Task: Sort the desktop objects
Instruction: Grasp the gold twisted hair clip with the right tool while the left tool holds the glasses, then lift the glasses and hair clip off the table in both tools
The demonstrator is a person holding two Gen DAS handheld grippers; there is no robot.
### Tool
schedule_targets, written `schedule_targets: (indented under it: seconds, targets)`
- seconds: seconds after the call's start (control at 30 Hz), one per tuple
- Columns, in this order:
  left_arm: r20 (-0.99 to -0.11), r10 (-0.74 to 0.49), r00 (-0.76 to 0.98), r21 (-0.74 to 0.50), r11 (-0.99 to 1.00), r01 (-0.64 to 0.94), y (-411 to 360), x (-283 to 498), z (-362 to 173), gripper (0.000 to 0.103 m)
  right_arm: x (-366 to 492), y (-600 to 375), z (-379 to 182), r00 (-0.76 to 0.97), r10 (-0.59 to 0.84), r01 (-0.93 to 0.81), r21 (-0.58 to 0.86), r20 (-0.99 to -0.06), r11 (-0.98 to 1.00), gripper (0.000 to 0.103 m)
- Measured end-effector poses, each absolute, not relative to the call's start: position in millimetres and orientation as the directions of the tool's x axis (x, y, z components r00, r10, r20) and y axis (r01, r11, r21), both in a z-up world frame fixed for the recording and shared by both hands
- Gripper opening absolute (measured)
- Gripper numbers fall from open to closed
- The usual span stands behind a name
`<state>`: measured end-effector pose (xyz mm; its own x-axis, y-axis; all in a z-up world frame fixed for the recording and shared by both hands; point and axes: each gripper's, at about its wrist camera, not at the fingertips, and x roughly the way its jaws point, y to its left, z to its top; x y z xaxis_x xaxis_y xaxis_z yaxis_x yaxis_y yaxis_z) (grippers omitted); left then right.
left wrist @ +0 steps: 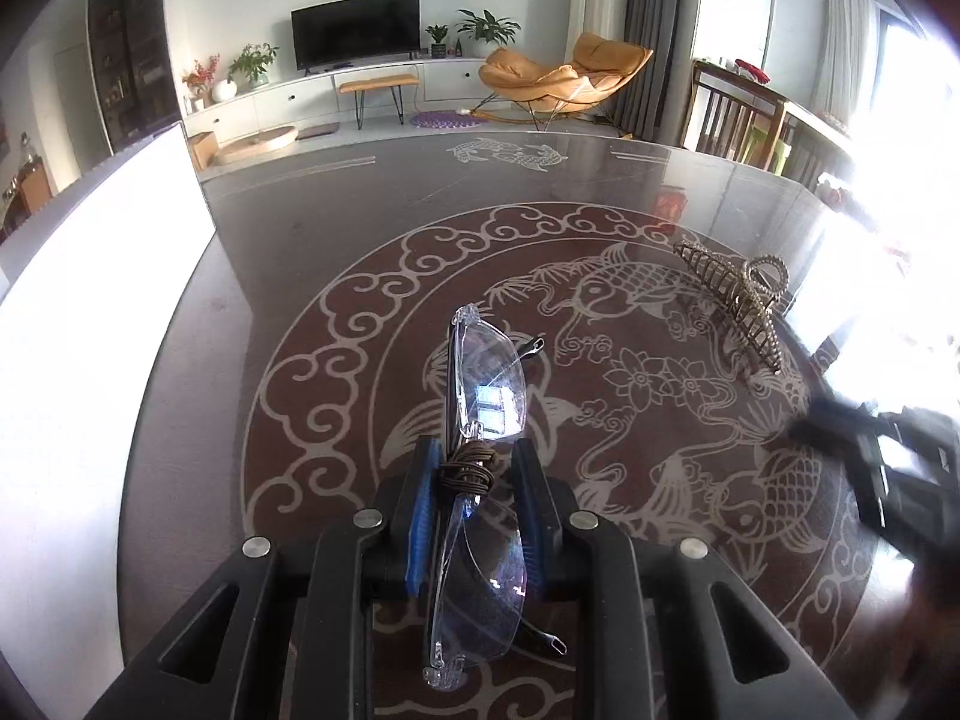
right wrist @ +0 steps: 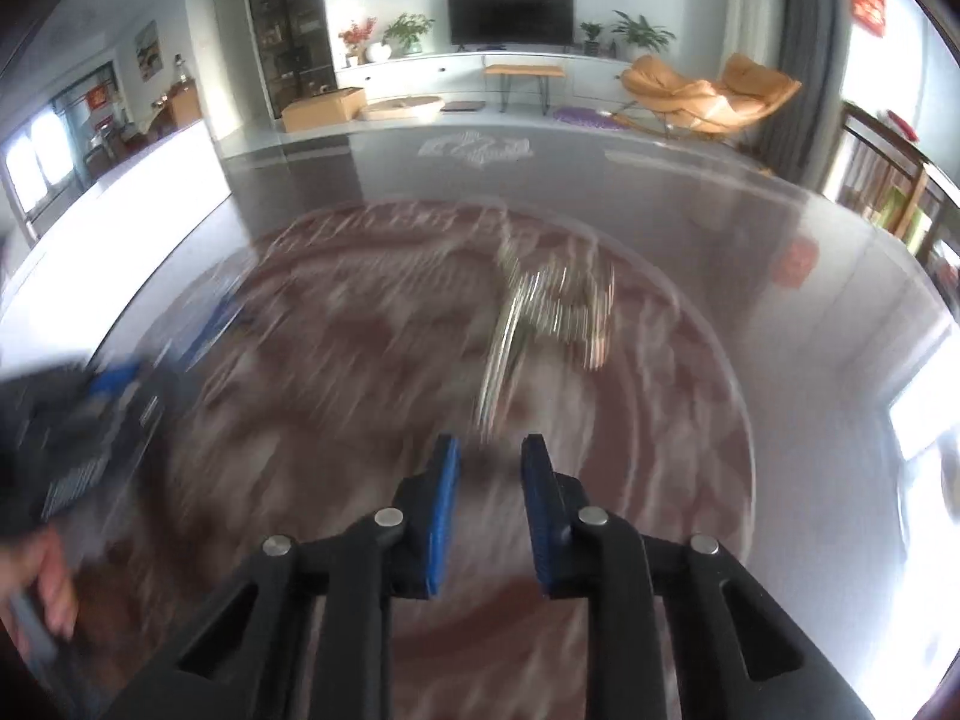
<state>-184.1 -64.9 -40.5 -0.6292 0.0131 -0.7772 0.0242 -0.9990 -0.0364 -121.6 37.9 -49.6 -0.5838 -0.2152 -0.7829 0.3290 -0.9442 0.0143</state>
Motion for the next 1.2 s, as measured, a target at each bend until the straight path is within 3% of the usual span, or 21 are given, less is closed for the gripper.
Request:
schedule_targets:
  seconds: [0.13, 0.17, 0.2, 0.23, 0.27, 0.3, 0.47, 0.73, 0.77, 0.8, 0.87, 1.03, 1.2]
  targets:
    - [-0.774, 0.035, -0.632, -0.077, -0.996, 0.039, -70, -165, -40, 0.024, -50, 42, -50, -0.610, -0.158, 0.274, -0.019, -0.777, -0.962, 0.025]
    - [-0.773, 0.037, -0.633, -0.082, -0.996, 0.042, -69, -154, -39, 0.024, -39, 43, -50, -0.609, -0.158, 0.273, -0.018, -0.777, -0.962, 0.034]
    - [-0.773, 0.036, -0.634, -0.084, -0.995, 0.046, -69, -148, -39, 0.024, -32, 44, -50, -0.608, -0.154, 0.270, -0.020, -0.779, -0.963, 0.060]
    - [-0.772, 0.034, -0.634, -0.087, -0.995, 0.053, -68, -140, -39, 0.024, -29, 46, -49, -0.608, -0.151, 0.266, -0.020, -0.780, -0.964, 0.076]
    - [-0.773, 0.031, -0.634, -0.086, -0.995, 0.057, -68, -138, -40, 0.024, -29, 47, -47, -0.609, -0.162, 0.267, -0.009, -0.777, -0.964, 0.102]
    - [-0.773, 0.024, -0.634, -0.081, -0.995, 0.062, -67, -136, -39, 0.024, -32, 49, -44, -0.618, -0.180, 0.272, 0.007, -0.765, -0.962, 0.103]
    - [-0.776, -0.006, -0.630, -0.042, -0.997, 0.061, -61, -138, -40, 0.025, -96, 44, -57, -0.536, -0.157, 0.278, 0.002, -0.829, -0.961, 0.103]
    - [-0.778, -0.018, -0.628, -0.017, -0.999, 0.050, -57, -142, -41, 0.025, -206, 25, -57, -0.541, -0.130, 0.254, -0.014, -0.831, -0.967, 0.103]
    - [-0.778, -0.021, -0.628, -0.013, -0.999, 0.050, -56, -143, -41, 0.025, -210, 23, -56, -0.546, -0.128, 0.249, -0.014, -0.828, -0.968, 0.098]
    - [-0.778, -0.023, -0.628, -0.011, -0.999, 0.050, -56, -142, -41, 0.025, -212, 20, -53, -0.564, -0.132, 0.247, -0.015, -0.816, -0.969, 0.078]
    - [-0.778, -0.023, -0.628, -0.011, -0.999, 0.050, -56, -142, -42, 0.025, -210, 20, -48, -0.588, -0.151, 0.255, -0.004, -0.795, -0.967, 0.051]
    - [-0.779, -0.017, -0.627, -0.019, -0.999, 0.050, -57, -142, -41, 0.025, -175, 16, -47, -0.582, -0.184, 0.303, -0.001, -0.792, -0.953, 0.051]
    - [-0.778, 0.004, -0.628, -0.047, -0.998, 0.052, -60, -140, -41, 0.025, -84, 26, -48, -0.589, -0.148, 0.262, -0.014, -0.794, -0.965, 0.051]
